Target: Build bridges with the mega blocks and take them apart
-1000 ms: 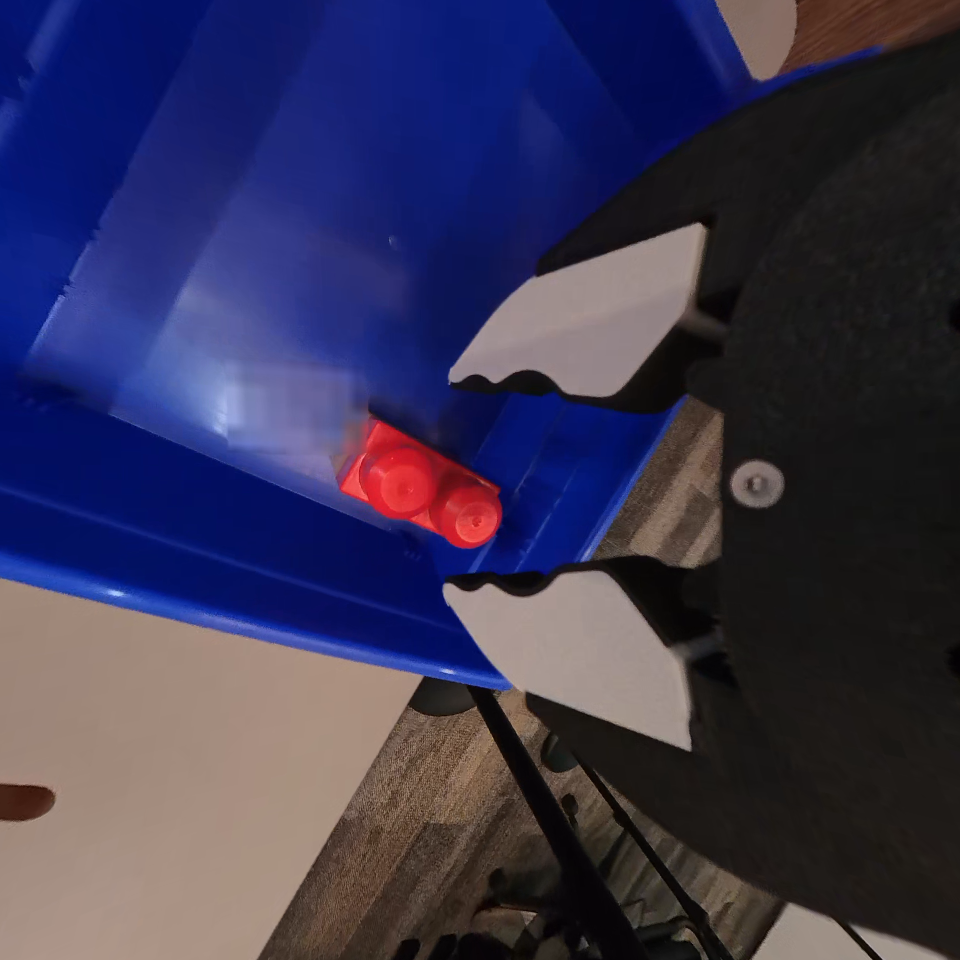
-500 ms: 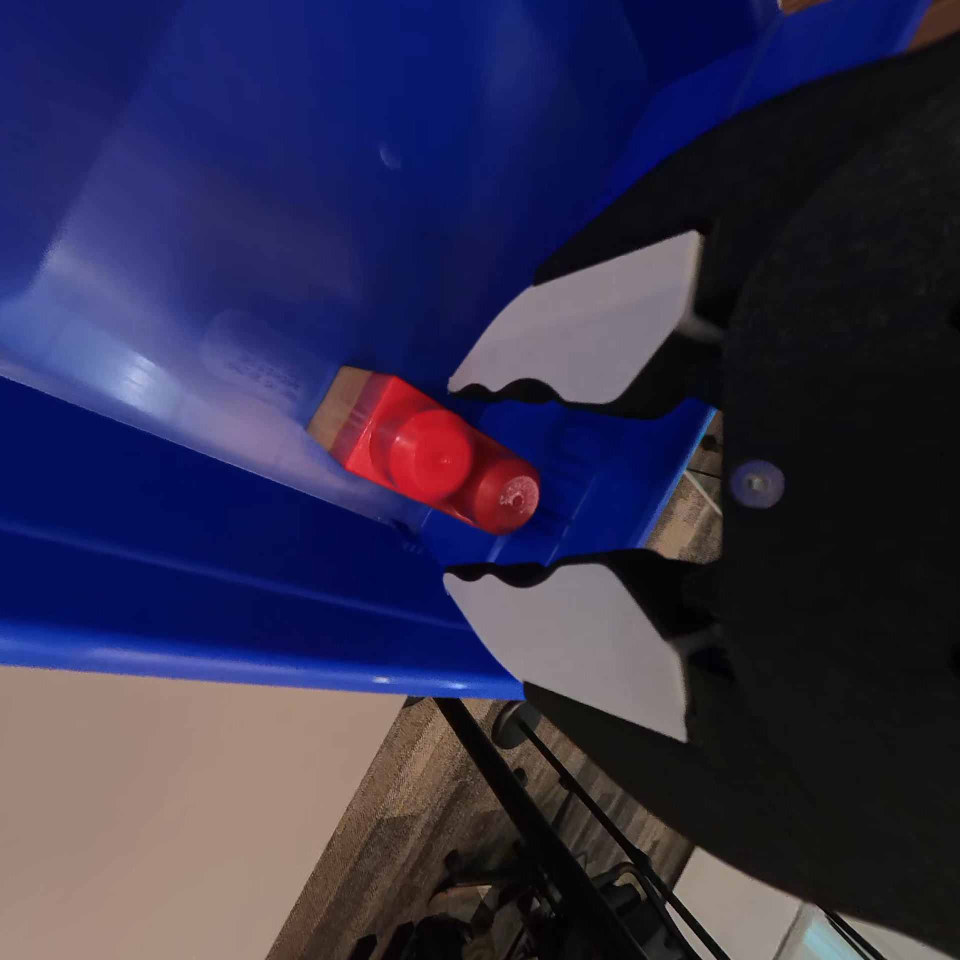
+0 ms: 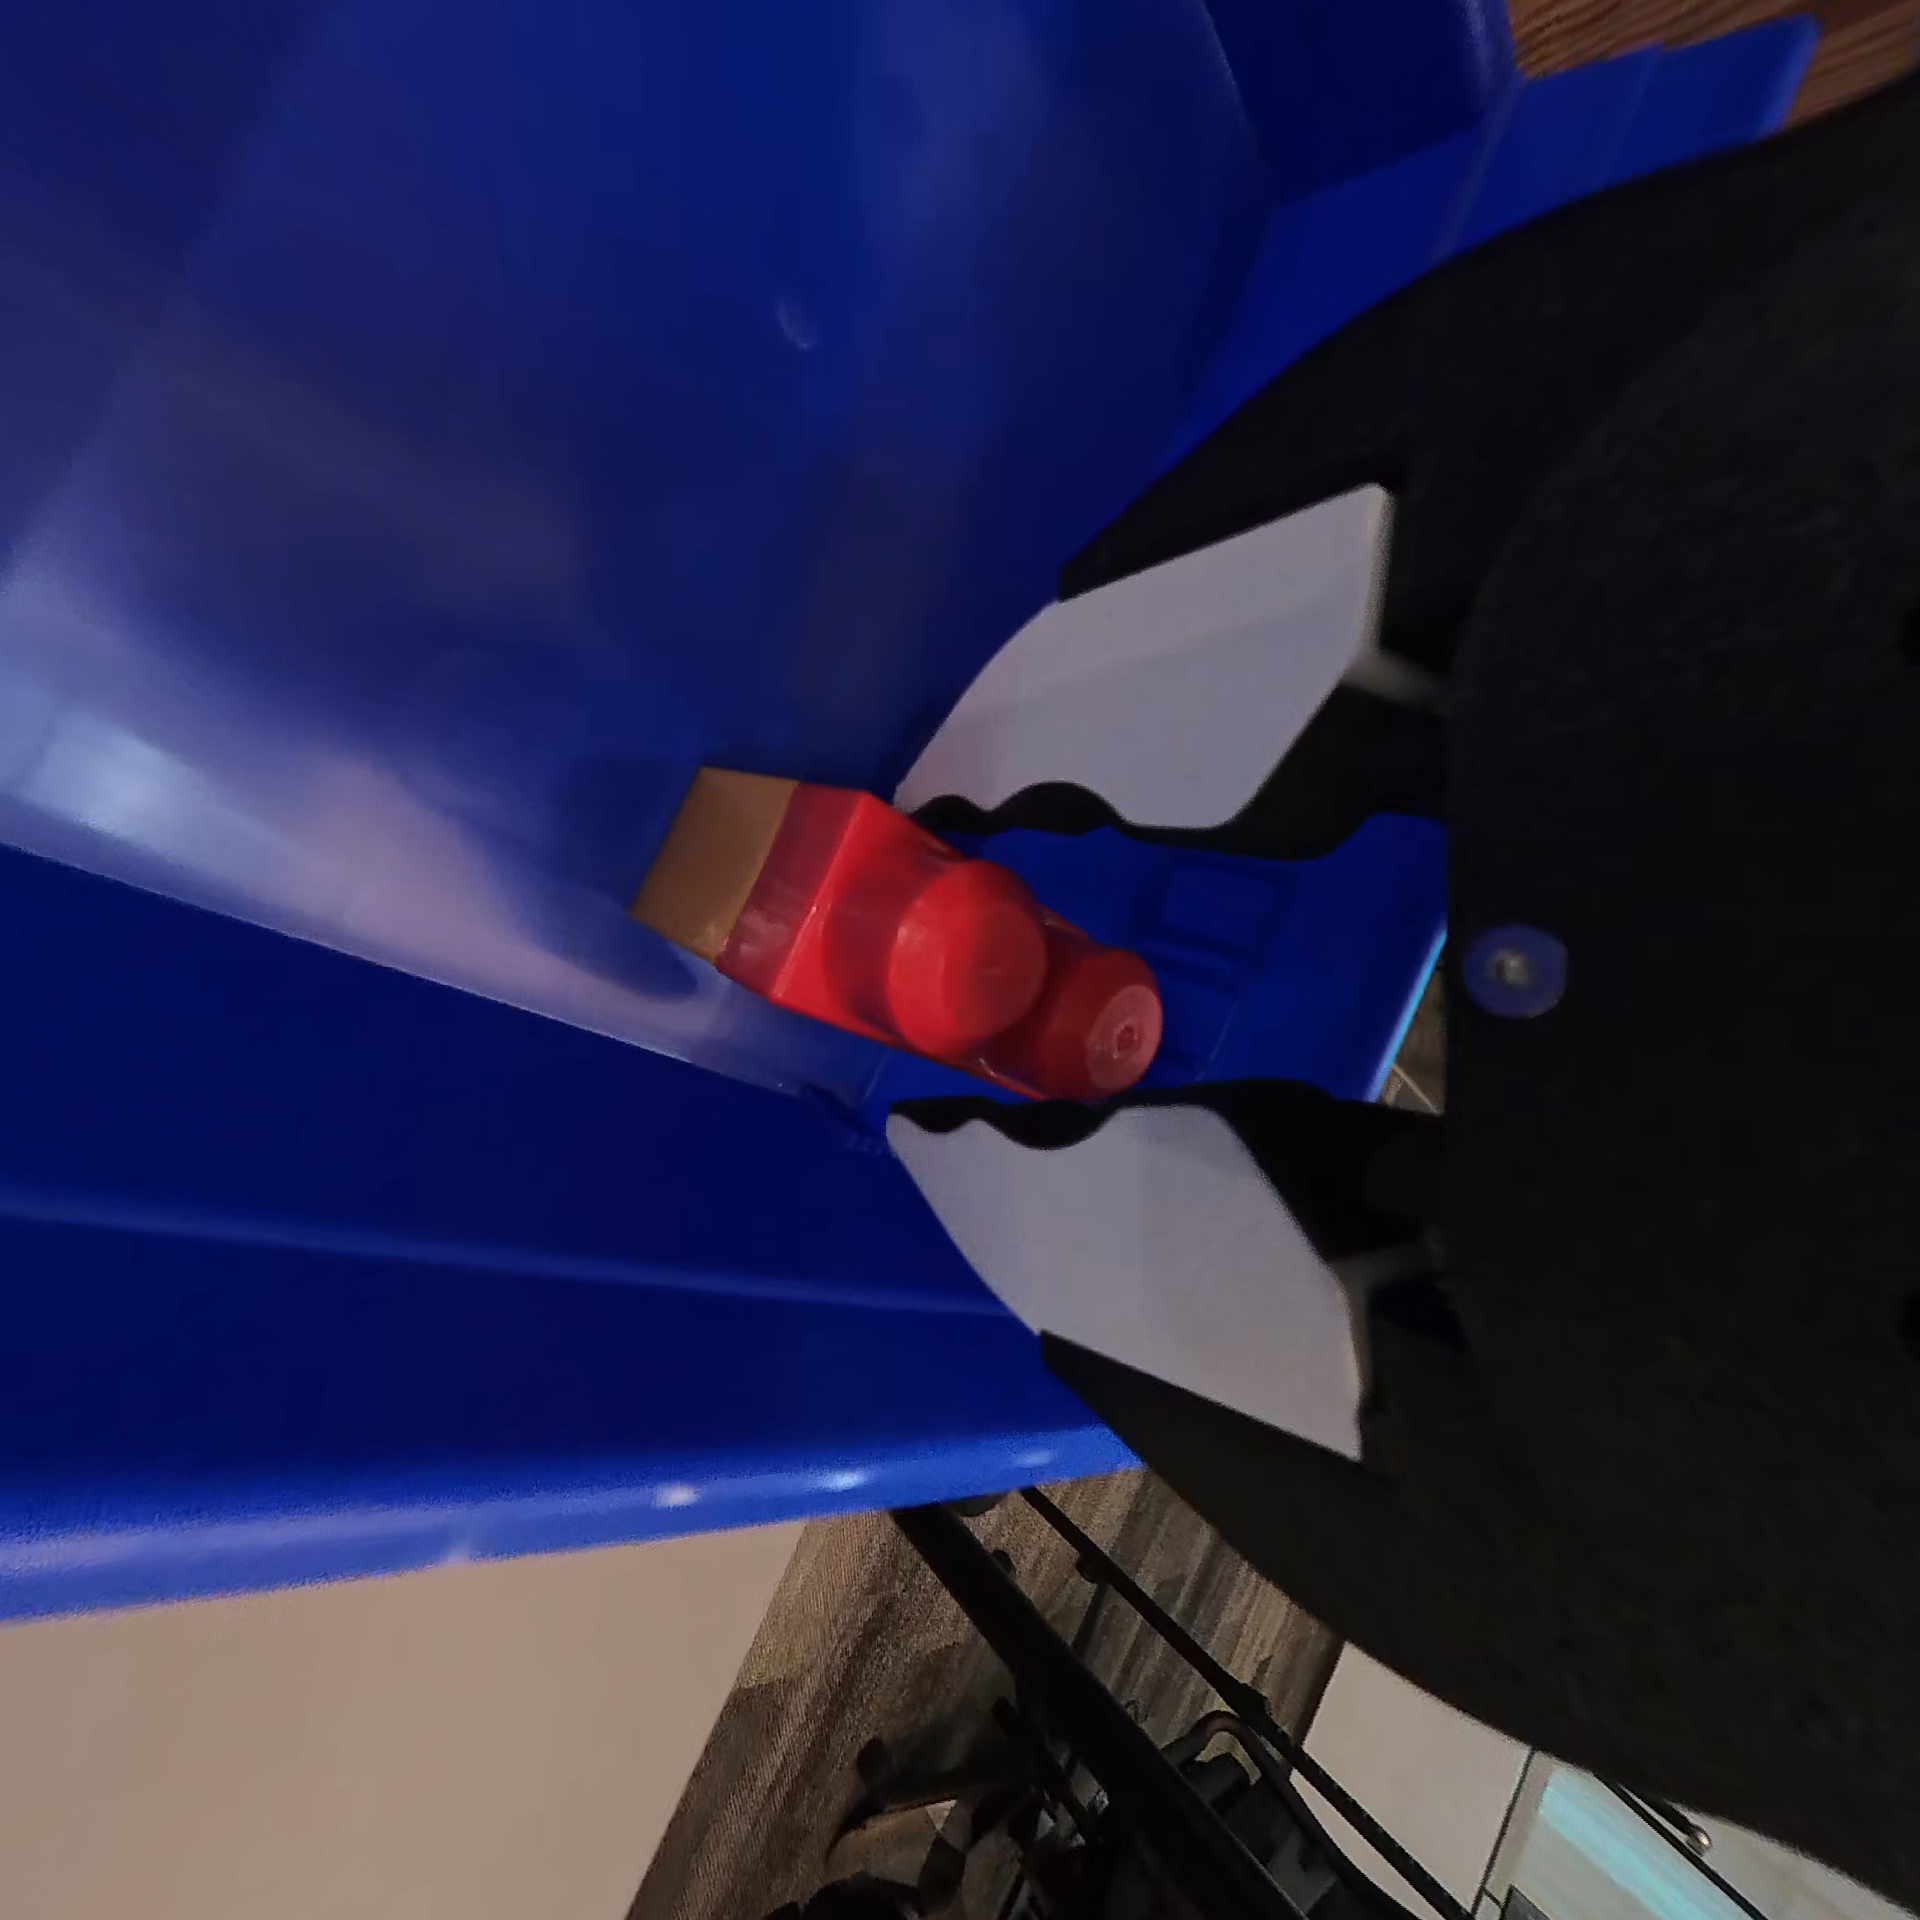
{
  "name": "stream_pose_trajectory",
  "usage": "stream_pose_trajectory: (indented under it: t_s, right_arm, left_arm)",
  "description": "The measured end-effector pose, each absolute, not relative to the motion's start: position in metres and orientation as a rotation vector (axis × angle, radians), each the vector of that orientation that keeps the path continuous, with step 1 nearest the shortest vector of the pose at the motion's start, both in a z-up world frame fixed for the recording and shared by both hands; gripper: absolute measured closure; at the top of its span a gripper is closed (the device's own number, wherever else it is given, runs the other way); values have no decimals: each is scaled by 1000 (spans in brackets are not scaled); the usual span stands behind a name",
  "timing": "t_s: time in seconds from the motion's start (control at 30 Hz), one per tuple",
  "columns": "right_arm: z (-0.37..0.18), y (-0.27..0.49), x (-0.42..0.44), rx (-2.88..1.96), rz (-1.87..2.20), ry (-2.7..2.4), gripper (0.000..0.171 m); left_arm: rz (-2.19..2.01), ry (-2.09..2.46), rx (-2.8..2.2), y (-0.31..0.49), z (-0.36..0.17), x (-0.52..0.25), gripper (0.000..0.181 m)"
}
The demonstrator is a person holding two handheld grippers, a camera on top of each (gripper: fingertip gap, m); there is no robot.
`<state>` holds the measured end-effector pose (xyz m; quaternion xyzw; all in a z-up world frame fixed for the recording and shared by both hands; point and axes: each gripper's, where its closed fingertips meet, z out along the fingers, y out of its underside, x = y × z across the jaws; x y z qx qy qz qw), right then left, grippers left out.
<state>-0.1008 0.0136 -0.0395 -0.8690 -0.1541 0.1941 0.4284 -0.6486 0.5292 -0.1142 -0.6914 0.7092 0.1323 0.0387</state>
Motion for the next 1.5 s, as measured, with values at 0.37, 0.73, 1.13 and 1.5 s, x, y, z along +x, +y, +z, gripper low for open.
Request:
stream_pose_trajectory:
  t_s: [0.37,0.73,1.13,1.5]
  right_arm:
    - [-40,12,-101,-2149,499,-388,83]
    - [-41,27,-98,-2086,606,-361,84]
    - [-7,102,-128,-1936,735,-481,84]
    - [46,162,-212,-1695,898,-644,84]
  left_arm:
    - [320,2000,-2265,513,-101,-656,141]
    - [-271,1375,-2180,465,6,-617,141]
    - [-1020,1255,-1697,329,77,-435,142]
    - [-1443,1269,-1490,231,48,-325,142]
